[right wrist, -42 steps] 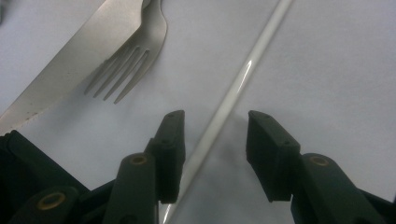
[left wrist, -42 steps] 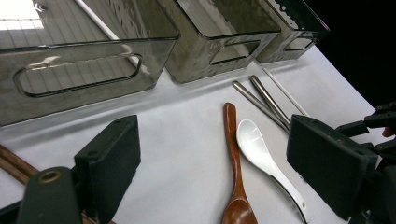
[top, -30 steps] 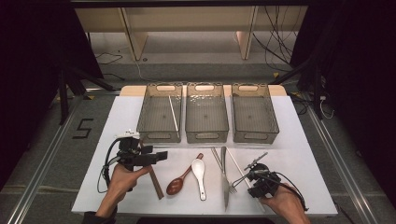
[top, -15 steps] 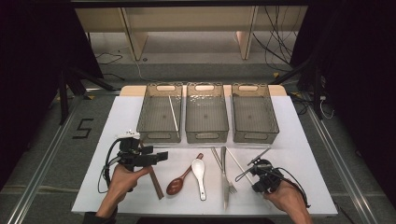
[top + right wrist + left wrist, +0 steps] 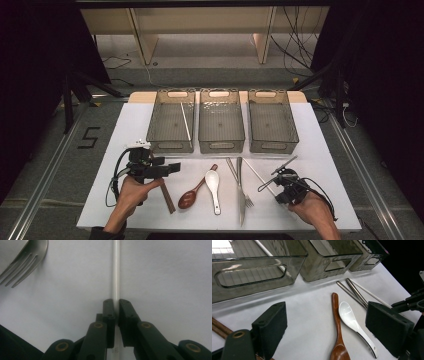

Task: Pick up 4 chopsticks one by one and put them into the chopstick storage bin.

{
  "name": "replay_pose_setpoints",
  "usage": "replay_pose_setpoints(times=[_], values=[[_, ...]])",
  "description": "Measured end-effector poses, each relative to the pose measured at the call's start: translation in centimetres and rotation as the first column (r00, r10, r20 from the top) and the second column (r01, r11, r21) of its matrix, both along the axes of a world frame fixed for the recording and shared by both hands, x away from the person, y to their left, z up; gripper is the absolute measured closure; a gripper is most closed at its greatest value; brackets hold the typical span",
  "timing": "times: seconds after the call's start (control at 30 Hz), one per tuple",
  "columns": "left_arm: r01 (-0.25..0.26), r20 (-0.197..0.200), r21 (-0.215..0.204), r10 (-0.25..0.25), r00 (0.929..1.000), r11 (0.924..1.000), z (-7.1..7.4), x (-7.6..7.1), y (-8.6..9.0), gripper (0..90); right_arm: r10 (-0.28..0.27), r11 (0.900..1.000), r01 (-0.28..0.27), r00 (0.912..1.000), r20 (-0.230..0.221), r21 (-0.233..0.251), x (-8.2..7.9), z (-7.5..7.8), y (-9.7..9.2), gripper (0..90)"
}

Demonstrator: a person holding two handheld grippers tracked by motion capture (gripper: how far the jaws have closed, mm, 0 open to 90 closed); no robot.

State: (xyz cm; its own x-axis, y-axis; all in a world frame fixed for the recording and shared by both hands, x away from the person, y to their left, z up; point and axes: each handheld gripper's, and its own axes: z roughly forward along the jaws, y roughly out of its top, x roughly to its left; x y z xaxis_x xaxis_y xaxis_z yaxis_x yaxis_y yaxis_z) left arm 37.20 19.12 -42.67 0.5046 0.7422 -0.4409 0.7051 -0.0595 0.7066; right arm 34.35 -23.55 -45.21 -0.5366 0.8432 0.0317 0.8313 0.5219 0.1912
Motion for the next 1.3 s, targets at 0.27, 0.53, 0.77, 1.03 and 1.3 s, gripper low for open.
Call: replay_pose_setpoints(times=[0.27, 0.53, 0.77, 1.03, 1.3], values=[[-0.003, 0.001, -0.002, 0.003, 1.0000, 1.0000, 0.0, 0.0, 0.1, 17.3, 0.024, 0.9990, -0.025, 0.9994, 0.026, 0.038, -0.4, 0.6, -0.5, 84.5], [-0.006, 0.003, -0.003, 0.006, 1.0000, 1.0000, 0.1, 0.0, 0.1, 17.3, 0.030, 0.9977, -0.033, 0.9984, 0.049, 0.060, -0.7, 1.3, -1.1, 84.5], [-0.003, 0.003, 0.000, 0.003, 1.0000, 1.0000, 0.2, 0.0, 0.0, 17.3, 0.026, 0.9934, -0.036, 0.9952, 0.094, 0.109, -1.2, 2.4, -1.6, 84.5], [0.004, 0.001, -0.027, -0.004, 1.0000, 0.9996, 0.4, -0.2, -0.6, 17.3, 0.031, 0.9710, -0.072, 0.9834, 0.179, 0.228, -1.3, 4.4, -1.3, 84.4], [0.028, -0.016, -0.062, -0.029, 0.9995, 0.9977, 0.6, -0.5, -2.8, 17.3, 0.046, 0.9511, -0.113, 0.9720, 0.231, 0.287, -1.0, 4.9, 1.0, 84.4]])
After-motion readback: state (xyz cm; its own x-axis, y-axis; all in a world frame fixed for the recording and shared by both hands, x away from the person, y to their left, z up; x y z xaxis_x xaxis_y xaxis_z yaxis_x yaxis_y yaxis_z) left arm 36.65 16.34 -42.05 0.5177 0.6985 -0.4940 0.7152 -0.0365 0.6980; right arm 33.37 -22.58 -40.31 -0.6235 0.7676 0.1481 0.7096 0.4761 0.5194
